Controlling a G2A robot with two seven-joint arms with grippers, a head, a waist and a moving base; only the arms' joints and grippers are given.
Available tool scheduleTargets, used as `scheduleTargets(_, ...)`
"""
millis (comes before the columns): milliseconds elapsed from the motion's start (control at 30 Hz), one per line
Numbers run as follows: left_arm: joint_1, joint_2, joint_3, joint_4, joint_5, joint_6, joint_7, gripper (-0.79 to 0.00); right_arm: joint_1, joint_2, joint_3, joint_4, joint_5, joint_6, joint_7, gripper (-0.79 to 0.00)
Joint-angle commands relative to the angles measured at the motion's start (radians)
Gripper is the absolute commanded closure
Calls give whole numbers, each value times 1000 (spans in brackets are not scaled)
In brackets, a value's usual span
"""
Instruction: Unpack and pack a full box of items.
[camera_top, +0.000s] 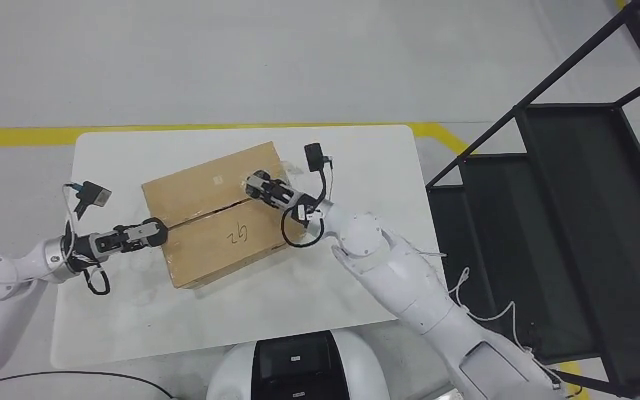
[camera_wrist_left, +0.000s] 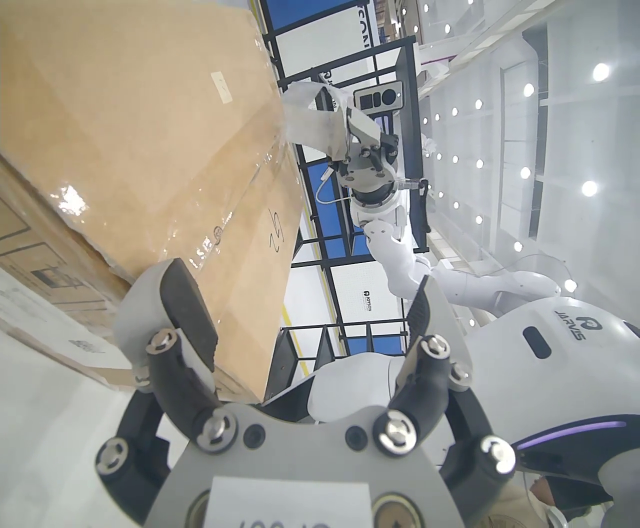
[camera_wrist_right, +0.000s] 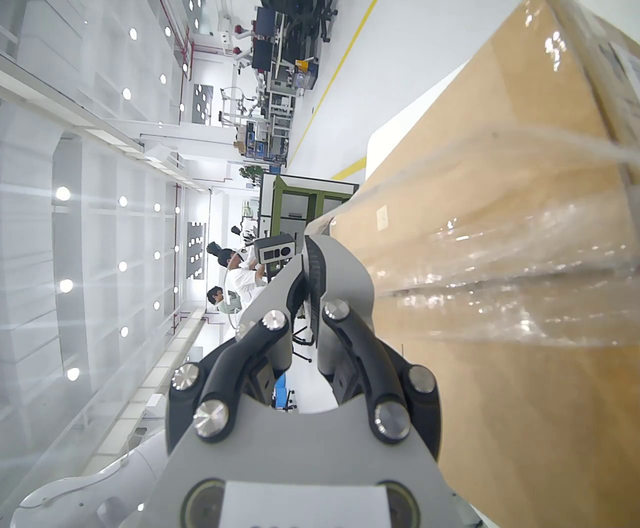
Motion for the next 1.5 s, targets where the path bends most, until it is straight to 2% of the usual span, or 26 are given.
scheduleTargets(0, 2, -2, -5, 1, 2, -1, -3, -785, 5, -4, -14, 12, -22, 0, -6, 0)
scheduleTargets(600, 27, -16, -57, -17, -4, -8, -23, -785, 39, -31, -88, 77, -167, 33, 11, 0)
scheduleTargets(800, 53, -10, -139, -18, -93, -50, -13, -785, 45, -40, -96, 95, -183, 38, 5, 0)
scheduleTargets(1033, 136, 9, -285, 36, -99, -102, 47, -785, 50, -47, -96, 106, -215, 48, 0, 0)
scheduleTargets(1100, 157, 11, -305, 39, -92, -92, 57, -785, 51, -50, -97, 105, -218, 49, -3, -111)
scheduleTargets(1167, 173, 11, -319, 30, -83, -81, 63, -785, 55, -53, -100, 103, -226, 50, -6, -416)
scheduleTargets(1200, 182, 11, -323, 24, -80, -73, 63, -785, 56, -54, -100, 100, -226, 52, -7, -686)
scheduleTargets(1233, 190, 11, -328, 18, -78, -70, 64, -785, 58, -56, -99, 99, -227, 54, -8, -785)
scheduleTargets(1467, 228, 5, -353, -6, -63, -61, 74, -785, 72, -66, -98, 90, -231, 60, -7, -785)
